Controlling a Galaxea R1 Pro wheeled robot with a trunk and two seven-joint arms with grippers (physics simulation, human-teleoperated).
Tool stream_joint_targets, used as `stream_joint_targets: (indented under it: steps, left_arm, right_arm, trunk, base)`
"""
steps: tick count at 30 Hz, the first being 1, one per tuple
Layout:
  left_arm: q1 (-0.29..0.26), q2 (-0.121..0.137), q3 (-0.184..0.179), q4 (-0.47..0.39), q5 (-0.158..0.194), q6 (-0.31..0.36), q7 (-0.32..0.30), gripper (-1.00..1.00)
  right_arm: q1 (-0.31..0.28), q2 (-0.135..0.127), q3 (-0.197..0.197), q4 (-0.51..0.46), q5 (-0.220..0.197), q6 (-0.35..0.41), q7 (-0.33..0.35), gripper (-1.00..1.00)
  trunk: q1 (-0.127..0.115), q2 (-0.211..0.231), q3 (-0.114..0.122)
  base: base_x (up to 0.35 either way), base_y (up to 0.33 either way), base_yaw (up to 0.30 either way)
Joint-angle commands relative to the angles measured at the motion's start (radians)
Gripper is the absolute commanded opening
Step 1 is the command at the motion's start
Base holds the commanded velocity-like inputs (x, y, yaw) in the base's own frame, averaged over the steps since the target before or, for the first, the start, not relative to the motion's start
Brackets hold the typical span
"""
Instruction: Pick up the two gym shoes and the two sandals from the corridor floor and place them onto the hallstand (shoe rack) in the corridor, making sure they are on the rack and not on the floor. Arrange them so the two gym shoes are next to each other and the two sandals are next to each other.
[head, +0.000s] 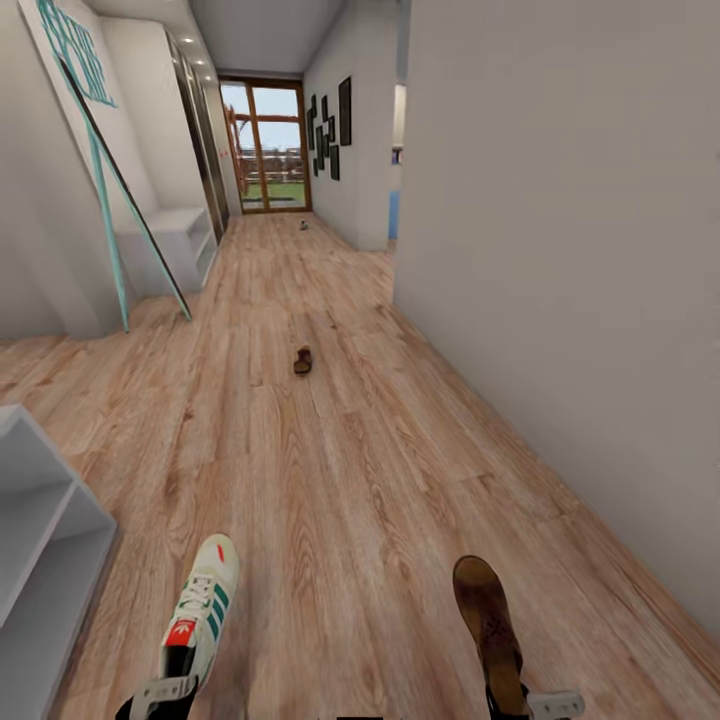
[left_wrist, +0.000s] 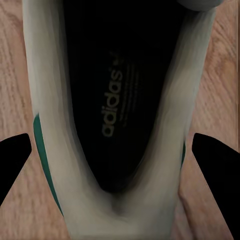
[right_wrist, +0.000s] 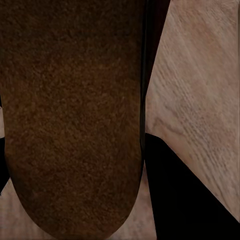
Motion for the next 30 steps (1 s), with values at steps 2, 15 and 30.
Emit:
stream_joint_targets:
  steps: [2, 15, 30]
  left_arm:
    - [0.001, -0.001, 0.008, 0.010, 0.001, -0.008, -0.011, -1.00]
    - [0.002, -0.001, 0.008, 0.026, 0.001, -0.014, -0.011, -1.00]
    - [0.002, -0.001, 0.008, 0.028, 0.003, -0.014, -0.011, -1.00]
  right_arm:
    - [0.000, -0.001, 0.002, 0.011, -0.001, -0.013, -0.001, -1.00]
    - [0.000, 0.002, 0.002, 0.020, -0.003, -0.020, -0.005, -1.00]
    - [0.000, 0.001, -0.006, 0.016, -0.063, -0.019, -0.006, -1.00]
  trunk:
    - [-0.001, 0.000, 0.010]
    - [-0.010, 0.010, 0.080]
    - [-0.068, 0.115, 0.142]
  base:
    - [0.000, 0.000, 0.000]
    - [0.000, 0.000, 0.000]
    - [0.000, 0.000, 0.000]
